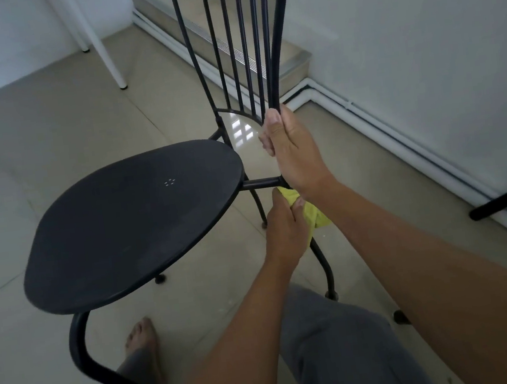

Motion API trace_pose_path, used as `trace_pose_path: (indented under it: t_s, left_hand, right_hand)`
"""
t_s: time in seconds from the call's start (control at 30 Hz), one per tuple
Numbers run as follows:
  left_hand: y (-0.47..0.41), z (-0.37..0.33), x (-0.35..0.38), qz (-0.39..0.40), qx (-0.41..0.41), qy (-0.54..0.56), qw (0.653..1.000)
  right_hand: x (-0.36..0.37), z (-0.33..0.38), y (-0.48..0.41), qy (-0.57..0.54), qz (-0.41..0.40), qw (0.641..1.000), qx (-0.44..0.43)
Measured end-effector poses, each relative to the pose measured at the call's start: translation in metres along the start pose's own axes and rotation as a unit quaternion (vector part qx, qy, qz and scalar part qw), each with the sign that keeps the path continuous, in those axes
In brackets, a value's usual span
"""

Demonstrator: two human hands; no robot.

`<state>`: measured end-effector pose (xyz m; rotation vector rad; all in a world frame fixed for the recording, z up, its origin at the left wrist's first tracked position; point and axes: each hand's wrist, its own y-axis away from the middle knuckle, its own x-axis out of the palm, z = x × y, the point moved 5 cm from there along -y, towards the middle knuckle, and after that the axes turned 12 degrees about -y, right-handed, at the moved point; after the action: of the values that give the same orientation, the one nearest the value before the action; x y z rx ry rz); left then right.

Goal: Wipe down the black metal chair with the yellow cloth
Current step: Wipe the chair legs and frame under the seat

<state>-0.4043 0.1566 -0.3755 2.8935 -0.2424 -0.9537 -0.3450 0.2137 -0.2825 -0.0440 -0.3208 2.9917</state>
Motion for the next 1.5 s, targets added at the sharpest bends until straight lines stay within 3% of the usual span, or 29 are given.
trace_pose_path:
  t_s: [0.23,0.43,0.5,0.83,0.97,1.2,1.37,1.5]
  left_hand:
    - [-0.006,0.026,0.02,0.022,0.009,0.025,0.999]
    - [0.024,0.071,0.086,0.178,-0.084,0.008,0.98]
    - [0.026,0.079,0.095,0.192,-0.092,-0.015,0.977]
    - [-0.017,0.047,0.023,0.112,0.009,0.08,0.99]
    - [-0.009,0.048,0.039,0.071,-0.008,0.106,0.992]
    - [0.019,0.081,0.097,0.149,-0.067,0.062,0.985]
    - [0.012,0.081,0.09,0.162,-0.039,0.054,0.985]
    - [-0.005,0.072,0.069,0.138,-0.017,0.085,0.987]
  right_hand:
    - [0.001,-0.005,-0.006,0.026,0.035,0.999,-0.001]
    - [0.005,-0.009,-0.014,0.016,0.024,1.0,0.004]
    - [0.005,-0.011,-0.014,0.011,0.02,1.0,0.005]
    - [0.004,-0.011,-0.011,-0.013,0.005,1.0,0.002]
    - [0.004,-0.011,-0.014,-0.012,0.001,1.0,0.0]
    - [0.001,-0.013,-0.011,-0.015,0.029,0.999,-0.002]
    - [-0.004,-0.01,-0.02,-0.021,0.132,0.991,0.024]
    - [-0.002,-0.014,-0.03,-0.043,0.152,0.986,0.053]
